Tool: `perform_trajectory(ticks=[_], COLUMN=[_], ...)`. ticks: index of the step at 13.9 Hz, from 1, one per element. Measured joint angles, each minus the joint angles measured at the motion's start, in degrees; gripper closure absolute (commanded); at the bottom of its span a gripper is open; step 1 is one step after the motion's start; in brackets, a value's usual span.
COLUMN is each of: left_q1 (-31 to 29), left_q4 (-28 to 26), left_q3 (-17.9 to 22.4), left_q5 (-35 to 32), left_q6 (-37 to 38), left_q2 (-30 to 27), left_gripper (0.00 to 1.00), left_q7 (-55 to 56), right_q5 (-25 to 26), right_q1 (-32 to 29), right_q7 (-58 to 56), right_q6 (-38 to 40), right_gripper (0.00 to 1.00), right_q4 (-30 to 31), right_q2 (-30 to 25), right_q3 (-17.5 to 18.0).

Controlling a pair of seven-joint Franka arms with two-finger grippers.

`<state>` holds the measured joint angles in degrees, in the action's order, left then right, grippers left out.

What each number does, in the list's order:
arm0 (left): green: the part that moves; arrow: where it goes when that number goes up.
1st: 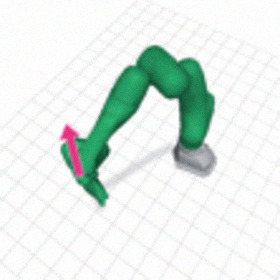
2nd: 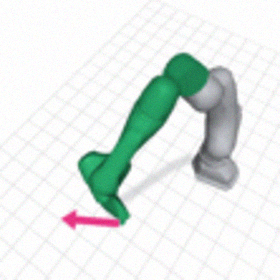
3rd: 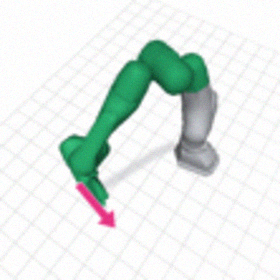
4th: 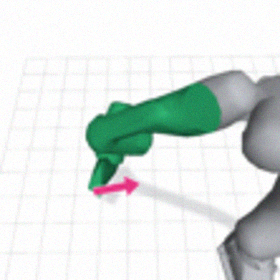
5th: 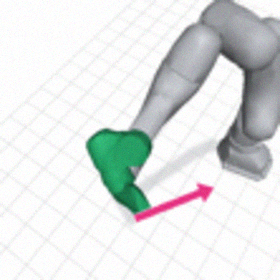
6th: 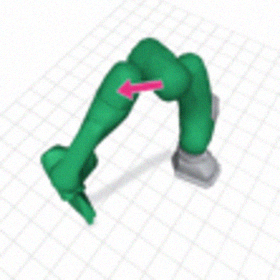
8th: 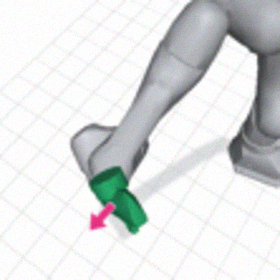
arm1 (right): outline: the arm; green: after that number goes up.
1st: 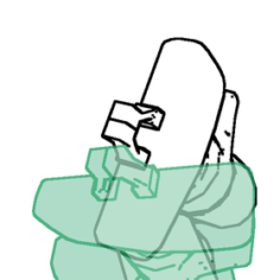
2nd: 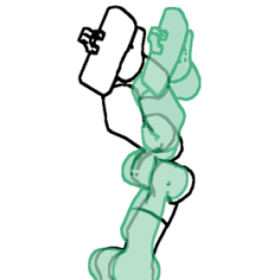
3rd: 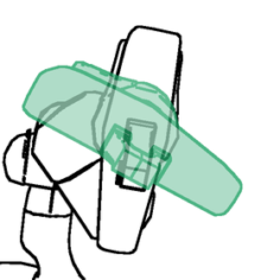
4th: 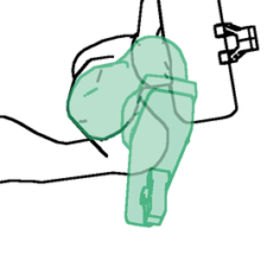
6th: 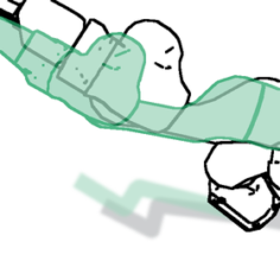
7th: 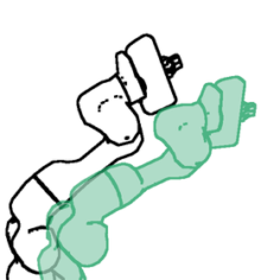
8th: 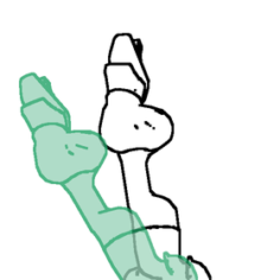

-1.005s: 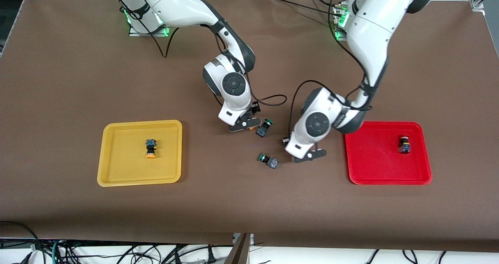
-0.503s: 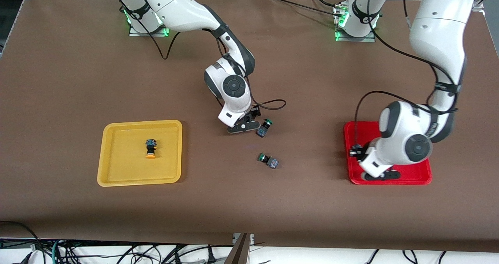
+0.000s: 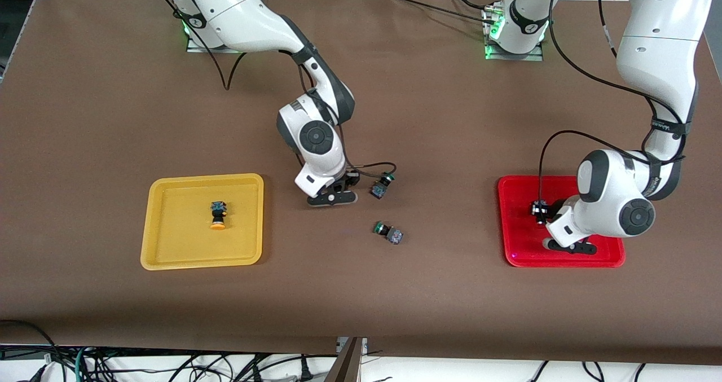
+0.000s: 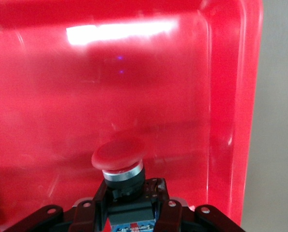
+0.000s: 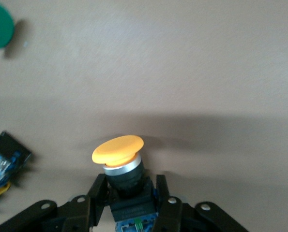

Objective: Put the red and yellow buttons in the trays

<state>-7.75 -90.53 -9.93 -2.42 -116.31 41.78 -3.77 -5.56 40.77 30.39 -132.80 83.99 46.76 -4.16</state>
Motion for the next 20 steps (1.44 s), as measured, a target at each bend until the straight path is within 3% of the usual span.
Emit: perform_trajectory(ticks=[2, 3, 4, 6, 8, 9, 11, 12, 13, 15, 20], left_q1=[0.1, 0.1, 0.1, 0.1, 0.1, 0.1, 0.4, 0.6, 0.7, 0.5, 0.2], left_q4=[-0.8, -0.9, -0.9, -0.4, 0.9, 2.1, 5.8, 8.5, 10.3, 14.0, 20.6], left_q3=[-0.2, -0.3, -0.3, -0.5, -0.6, -0.7, -0.9, -0.9, -0.9, -0.8, -0.7], left_q5=[0.0, 0.0, 0.0, 0.0, 0.0, 0.0, 0.0, 0.0, 0.0, 0.0, 0.0], left_q6=[-0.1, -0.1, -0.1, -0.3, -0.2, 0.8, 4.0, 6.0, 7.2, 9.5, 17.6], left_q2=[0.0, 0.0, 0.0, -0.2, -1.2, -2.3, -4.3, -5.3, -5.9, -6.4, -8.2], left_gripper=[0.99, 0.4, 0.0, 0.0, 0.0, 0.0, 0.0, 0.0, 0.0, 0.0, 0.0], left_q7=[-0.3, -0.4, -0.5, -0.6, -0.6, -0.6, -0.6, -0.6, -0.6, -0.6, -1.0], right_q5=[0.0, 0.0, 0.0, 0.0, 0.0, 0.0, -1.4, -4.9, -7.1, -8.9, -9.0], right_q1=[-1.1, -2.7, -5.1, -11.4, -16.5, -18.0, -18.5, -18.3, -18.3, -18.4, -21.0], right_q7=[-1.3, -4.7, -10.3, -21.4, -26.5, -27.0, -26.8, -26.7, -26.7, -26.6, -27.1], right_q6=[3.5, 7.0, 11.1, 16.7, 17.4, 17.2, 16.7, 16.5, 16.4, 16.3, 16.3], right_gripper=[1.0, 1.0, 1.0, 1.0, 0.89, 0.76, 0.71, 0.7, 0.57, 0.0, 0.0], right_q4=[-0.4, -0.6, -0.6, 0.4, 2.7, 3.9, 5.6, 5.9, 5.9, 5.9, 5.9], right_q2=[-1.8, -3.5, -5.4, -8.2, -9.0, -8.9, -8.3, -7.8, -7.5, -7.2, -7.0], right_q3=[-1.7, -2.4, -3.2, -4.9, -5.9, -6.0, -5.9, -5.8, -5.8, -5.8, -6.4])
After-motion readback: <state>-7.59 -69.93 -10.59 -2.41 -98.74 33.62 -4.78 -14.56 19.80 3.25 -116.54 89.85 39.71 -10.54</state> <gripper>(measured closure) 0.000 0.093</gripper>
